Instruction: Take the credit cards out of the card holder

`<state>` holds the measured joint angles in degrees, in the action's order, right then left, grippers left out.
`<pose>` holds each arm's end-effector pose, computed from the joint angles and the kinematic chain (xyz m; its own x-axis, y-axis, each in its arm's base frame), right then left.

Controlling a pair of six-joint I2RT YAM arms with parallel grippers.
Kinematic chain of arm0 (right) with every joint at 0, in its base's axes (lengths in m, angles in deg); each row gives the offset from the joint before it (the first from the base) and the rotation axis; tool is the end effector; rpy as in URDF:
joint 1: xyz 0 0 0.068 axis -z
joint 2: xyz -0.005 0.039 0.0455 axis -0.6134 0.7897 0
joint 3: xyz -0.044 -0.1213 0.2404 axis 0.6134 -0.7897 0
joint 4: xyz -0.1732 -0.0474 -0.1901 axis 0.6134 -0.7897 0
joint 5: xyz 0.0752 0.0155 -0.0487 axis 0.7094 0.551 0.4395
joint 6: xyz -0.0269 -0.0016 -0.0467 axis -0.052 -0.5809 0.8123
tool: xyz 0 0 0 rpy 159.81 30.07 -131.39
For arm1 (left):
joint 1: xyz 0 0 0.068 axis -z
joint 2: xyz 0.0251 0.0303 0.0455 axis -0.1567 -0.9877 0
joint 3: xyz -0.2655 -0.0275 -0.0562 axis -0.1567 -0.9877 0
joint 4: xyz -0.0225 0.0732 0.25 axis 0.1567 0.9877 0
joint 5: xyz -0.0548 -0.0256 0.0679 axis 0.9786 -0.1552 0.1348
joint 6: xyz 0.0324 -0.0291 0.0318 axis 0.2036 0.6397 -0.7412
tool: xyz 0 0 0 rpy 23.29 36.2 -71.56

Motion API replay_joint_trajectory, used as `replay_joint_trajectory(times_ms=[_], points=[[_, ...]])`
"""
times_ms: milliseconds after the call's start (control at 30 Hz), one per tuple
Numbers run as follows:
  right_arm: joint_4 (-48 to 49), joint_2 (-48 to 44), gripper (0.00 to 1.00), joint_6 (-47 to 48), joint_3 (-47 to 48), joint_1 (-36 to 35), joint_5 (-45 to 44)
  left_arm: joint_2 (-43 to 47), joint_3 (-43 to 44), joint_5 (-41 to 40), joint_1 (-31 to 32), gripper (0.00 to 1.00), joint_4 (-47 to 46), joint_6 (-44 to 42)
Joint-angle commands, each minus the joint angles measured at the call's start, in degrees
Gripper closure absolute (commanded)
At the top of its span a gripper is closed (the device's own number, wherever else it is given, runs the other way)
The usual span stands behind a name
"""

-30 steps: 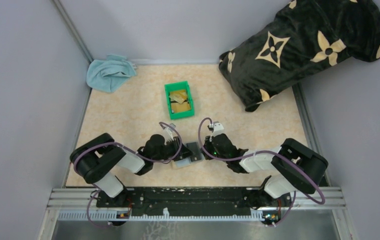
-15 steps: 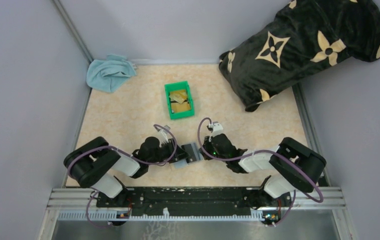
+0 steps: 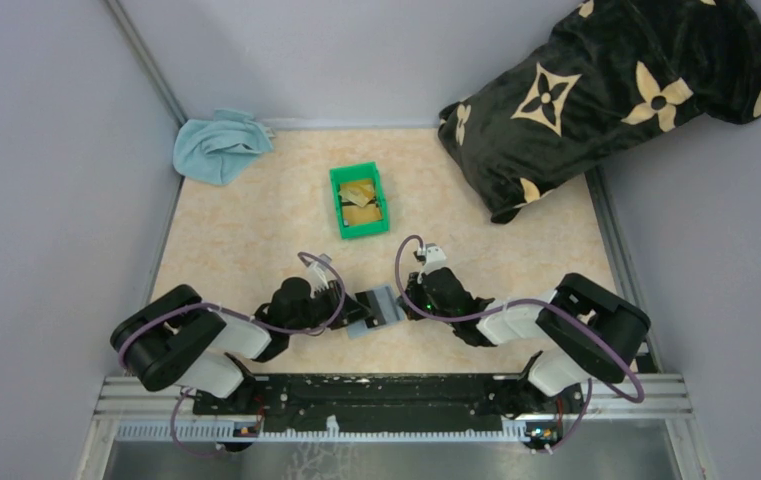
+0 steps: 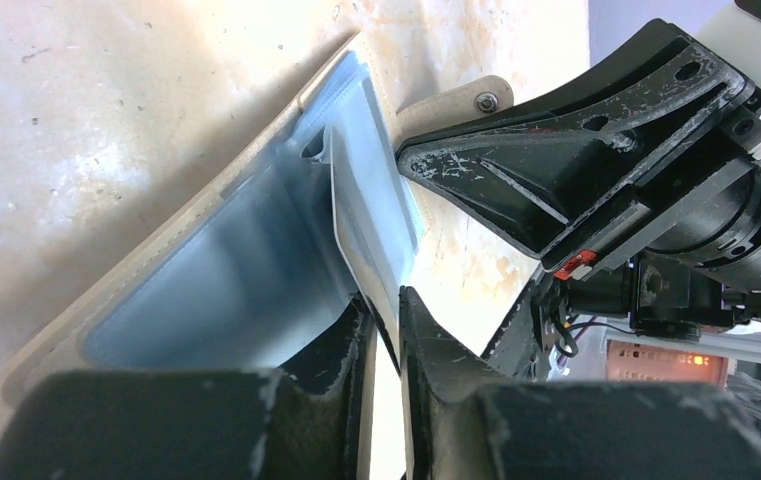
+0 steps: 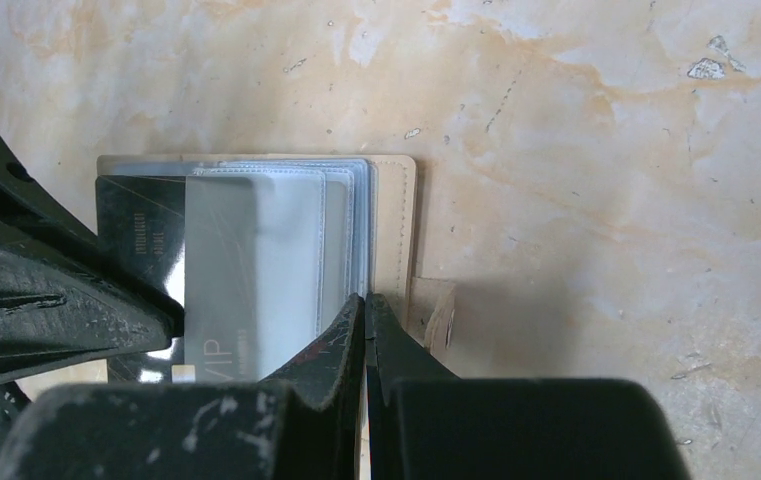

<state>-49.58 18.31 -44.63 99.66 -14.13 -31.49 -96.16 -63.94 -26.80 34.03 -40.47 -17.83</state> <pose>0.1555 0.1926 0.1252 -0.6804 0.0399 -0.7317 -0.4151 0.8019 0.4298 0.1467 -0.1495 0.1119 -0.8402 -0.3039 -0.4491 0.2492 0.5191 -0.8176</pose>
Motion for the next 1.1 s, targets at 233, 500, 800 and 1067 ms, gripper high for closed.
replay_joint_trajectory(times_ms=[233,500,800,1067], points=[[-7.10,3.45,1.00,-0.07,-0.45,-1.23,2.55,12.90,-2.13,-4.60,-1.62,0.89,14.92,-4.85],[-7.30,4.06,1.00,0.24,1.04,-1.03,3.33,28.52,-1.31,-11.87,-2.55,0.89,33.12,-8.43],[-7.35,-16.97,0.89,7.25,0.65,-1.50,7.82,30.44,2.73,2.17,-3.76,1.00,26.47,-11.30],[-13.64,-28.74,0.55,8.97,4.41,1.48,17.03,25.21,7.47,12.32,-3.76,1.00,12.42,-12.43]])
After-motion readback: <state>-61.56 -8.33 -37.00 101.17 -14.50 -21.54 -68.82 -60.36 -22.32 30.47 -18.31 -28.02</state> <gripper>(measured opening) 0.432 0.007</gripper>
